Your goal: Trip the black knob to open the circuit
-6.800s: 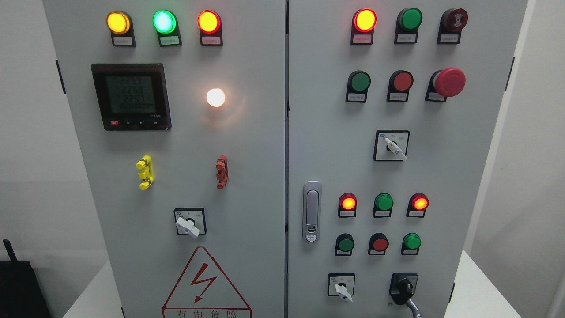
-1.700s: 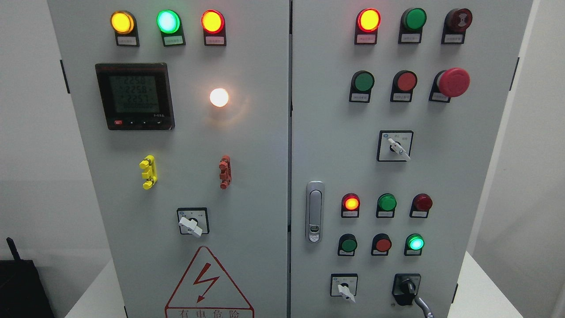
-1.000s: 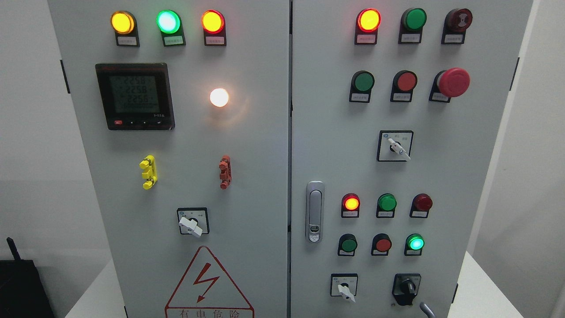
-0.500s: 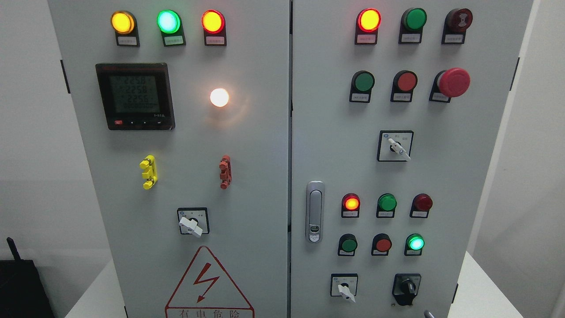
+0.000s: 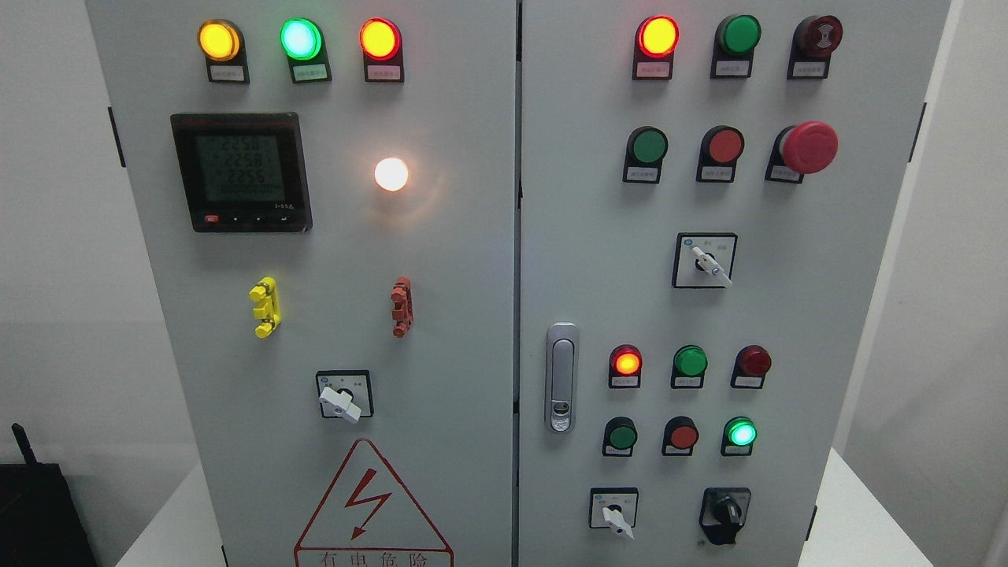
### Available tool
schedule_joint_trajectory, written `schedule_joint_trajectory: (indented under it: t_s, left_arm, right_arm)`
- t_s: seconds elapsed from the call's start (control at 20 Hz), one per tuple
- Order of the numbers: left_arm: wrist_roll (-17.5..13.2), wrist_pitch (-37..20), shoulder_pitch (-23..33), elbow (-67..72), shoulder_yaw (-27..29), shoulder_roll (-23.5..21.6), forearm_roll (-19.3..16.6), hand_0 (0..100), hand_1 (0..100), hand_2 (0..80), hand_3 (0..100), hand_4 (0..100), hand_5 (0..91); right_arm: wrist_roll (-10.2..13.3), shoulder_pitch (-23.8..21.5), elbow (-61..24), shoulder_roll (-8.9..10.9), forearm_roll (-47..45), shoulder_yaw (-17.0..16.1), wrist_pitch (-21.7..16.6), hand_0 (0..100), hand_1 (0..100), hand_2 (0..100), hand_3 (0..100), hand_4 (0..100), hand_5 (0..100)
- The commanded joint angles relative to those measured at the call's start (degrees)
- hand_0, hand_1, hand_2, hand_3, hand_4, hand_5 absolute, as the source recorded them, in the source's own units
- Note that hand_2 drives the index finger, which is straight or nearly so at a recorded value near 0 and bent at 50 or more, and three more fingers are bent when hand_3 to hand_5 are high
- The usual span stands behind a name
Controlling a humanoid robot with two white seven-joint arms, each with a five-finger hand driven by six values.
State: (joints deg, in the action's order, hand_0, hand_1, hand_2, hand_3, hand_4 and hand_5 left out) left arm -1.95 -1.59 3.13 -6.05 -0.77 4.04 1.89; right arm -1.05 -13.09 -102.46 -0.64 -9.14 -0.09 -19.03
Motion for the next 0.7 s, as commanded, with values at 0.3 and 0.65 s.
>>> schedule_joint_trajectory:
  t_s: [0.3,0.65]
  left_arm:
    - [0.0,-0.1,-0.1,0.0,0.1,0.1,0.1,12,39,0.0,0,0,0.0]
    - [0.0,-0.1,-0.1,0.0,0.1,0.1,0.1,12,39,0.0,0,0,0.0]
  right_arm:
    - [-0.3,-1.6,-2.7,-0.76,-1.8,0.1,-1.5,16,16,0,17,10,4]
    - [-0.6,-2.0,-3.2,-0.76,-2.0,0.4,-1.4,3,0,0,0,0,0]
